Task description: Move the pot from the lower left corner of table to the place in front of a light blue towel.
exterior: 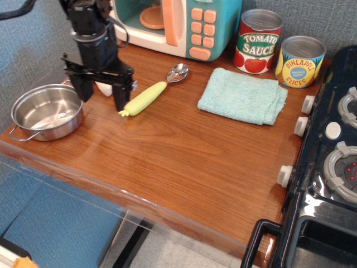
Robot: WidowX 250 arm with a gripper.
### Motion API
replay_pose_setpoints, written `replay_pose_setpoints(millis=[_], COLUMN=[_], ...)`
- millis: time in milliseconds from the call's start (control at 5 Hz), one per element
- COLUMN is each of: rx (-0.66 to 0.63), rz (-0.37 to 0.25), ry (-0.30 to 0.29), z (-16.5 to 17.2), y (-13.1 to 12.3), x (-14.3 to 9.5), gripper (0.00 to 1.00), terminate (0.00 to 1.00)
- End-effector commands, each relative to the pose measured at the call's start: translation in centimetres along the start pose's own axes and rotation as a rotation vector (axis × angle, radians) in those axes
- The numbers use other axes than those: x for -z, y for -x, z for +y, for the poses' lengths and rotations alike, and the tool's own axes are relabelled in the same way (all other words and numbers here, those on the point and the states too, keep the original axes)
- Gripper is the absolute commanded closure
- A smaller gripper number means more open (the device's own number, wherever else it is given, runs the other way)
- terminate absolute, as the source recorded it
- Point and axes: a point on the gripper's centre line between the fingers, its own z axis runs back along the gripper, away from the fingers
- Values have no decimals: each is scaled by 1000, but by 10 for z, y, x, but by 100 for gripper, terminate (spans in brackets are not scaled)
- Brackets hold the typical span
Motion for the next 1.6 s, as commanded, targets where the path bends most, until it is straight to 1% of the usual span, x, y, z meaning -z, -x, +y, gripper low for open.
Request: replay_pose_setpoints(millis=[0, 200, 400, 600, 800, 1000, 1200, 1400], rx=[-47, -60, -79, -78, -70, -66, -91, -175], rz=[7, 28, 84, 118, 102, 81, 66, 34], ry=[-40, -45, -53, -64, -64, -69, -92, -170], z=[25, 27, 25, 19, 18, 18, 20, 23], y=[15, 18, 17, 15, 16, 17, 19, 25], x=[-5, 0, 19, 29, 27, 22, 18, 1], gripper=[0, 0, 0, 0, 100, 100, 100, 100], terminate=[0, 0, 0, 0, 0, 0, 0, 0])
